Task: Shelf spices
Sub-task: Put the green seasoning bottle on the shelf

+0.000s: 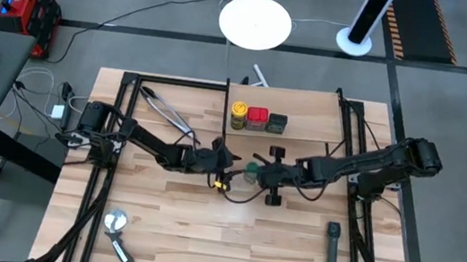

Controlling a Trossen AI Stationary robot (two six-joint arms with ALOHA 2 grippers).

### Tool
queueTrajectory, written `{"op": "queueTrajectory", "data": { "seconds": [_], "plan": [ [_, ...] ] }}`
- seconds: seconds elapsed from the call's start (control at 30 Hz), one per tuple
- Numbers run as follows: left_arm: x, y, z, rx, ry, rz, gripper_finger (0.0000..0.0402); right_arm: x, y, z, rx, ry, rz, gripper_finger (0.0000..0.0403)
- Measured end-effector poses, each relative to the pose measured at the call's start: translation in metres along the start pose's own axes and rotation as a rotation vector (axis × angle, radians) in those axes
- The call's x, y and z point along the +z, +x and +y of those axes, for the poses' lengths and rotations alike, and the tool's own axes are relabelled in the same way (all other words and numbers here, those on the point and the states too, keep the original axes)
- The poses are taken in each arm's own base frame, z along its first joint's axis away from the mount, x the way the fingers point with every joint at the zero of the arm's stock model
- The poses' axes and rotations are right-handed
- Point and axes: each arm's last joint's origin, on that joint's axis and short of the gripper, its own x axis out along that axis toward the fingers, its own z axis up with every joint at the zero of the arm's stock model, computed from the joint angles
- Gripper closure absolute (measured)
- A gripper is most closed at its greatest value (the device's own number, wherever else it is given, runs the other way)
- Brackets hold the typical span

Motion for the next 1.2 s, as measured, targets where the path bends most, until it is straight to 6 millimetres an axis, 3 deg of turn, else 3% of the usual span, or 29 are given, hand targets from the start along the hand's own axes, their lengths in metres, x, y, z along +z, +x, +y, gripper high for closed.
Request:
{"op": "queueTrajectory", "data": {
  "seconds": [0.27,0.63,0.9,1.07,1.2],
  "plan": [
    [-0.001,-0.003,-0.011,-0.044,0.006,0.001,0.0201,-0.001,-0.001,0.001,0.002,-0.014,0.008,0.0398],
    [-0.002,-0.007,-0.021,-0.071,0.043,0.0,0.0201,0.0,-0.019,0.004,-0.005,0.007,-0.016,0.0398],
    [-0.002,-0.007,-0.021,-0.089,0.042,0.002,0.0201,0.0,-0.02,-0.01,-0.034,-0.002,-0.018,0.0386],
    [-0.002,-0.007,-0.023,-0.135,0.055,0.004,0.0201,0.001,-0.019,-0.012,-0.013,-0.026,-0.034,0.0367],
    [-0.002,-0.007,-0.023,-0.144,0.055,0.002,0.0201,0.004,-0.02,-0.009,0.009,-0.025,-0.063,0.0331]
  ]
}}
